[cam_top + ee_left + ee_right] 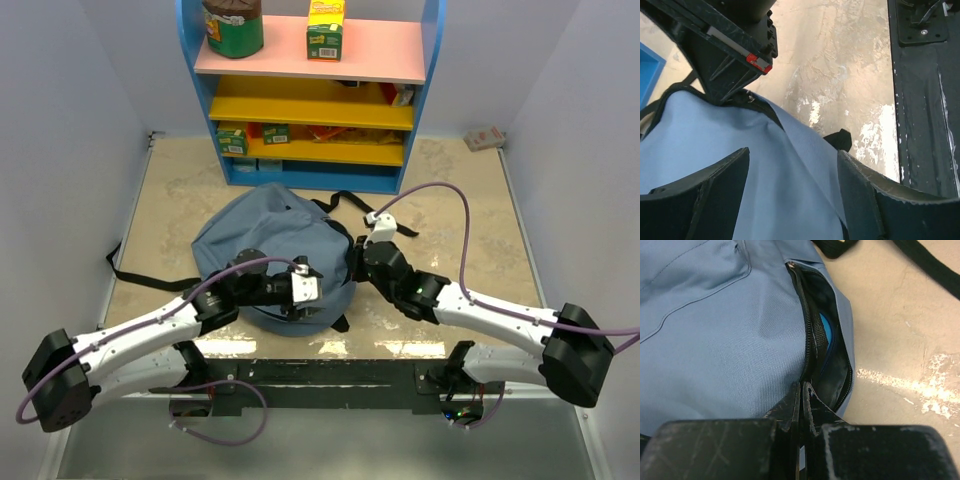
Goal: Pack the student bag
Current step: Zip the student bag at the center of the board.
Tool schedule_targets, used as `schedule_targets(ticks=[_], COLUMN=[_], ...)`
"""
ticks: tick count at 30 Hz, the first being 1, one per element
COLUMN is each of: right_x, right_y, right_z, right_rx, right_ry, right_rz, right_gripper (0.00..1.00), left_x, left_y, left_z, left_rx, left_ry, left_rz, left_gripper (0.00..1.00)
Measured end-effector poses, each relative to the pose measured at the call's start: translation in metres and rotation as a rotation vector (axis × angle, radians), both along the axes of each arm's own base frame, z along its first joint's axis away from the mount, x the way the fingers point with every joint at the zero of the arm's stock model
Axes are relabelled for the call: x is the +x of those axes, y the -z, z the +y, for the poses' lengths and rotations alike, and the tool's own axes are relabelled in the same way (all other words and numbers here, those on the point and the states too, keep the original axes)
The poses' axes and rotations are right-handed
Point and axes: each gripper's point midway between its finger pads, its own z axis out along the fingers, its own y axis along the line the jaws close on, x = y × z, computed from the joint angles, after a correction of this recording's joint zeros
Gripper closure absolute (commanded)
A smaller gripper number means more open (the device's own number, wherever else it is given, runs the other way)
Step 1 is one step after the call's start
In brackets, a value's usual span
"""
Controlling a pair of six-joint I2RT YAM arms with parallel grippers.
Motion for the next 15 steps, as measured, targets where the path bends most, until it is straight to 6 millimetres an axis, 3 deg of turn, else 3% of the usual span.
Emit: schedule_targets(ticks=[8,15], right_x=[-0.004,-0.008], right_y=[-0.003,-0.007], right_z=[0.002,0.002], right_rx=[0.024,0.046], right_ry=[-0.008,-0.019], right_rz=[0.002,-0.003], right_gripper=[1.0,1.0], left_x=[-0.006,0.0], left_y=[0.02,0.037], left_z=[-0.024,-0.03], left_rx=[0.011,0.059], left_ry=[-0.048,-0.106], left_rz=[0.091,0.069], left_gripper=[0.27,0.31])
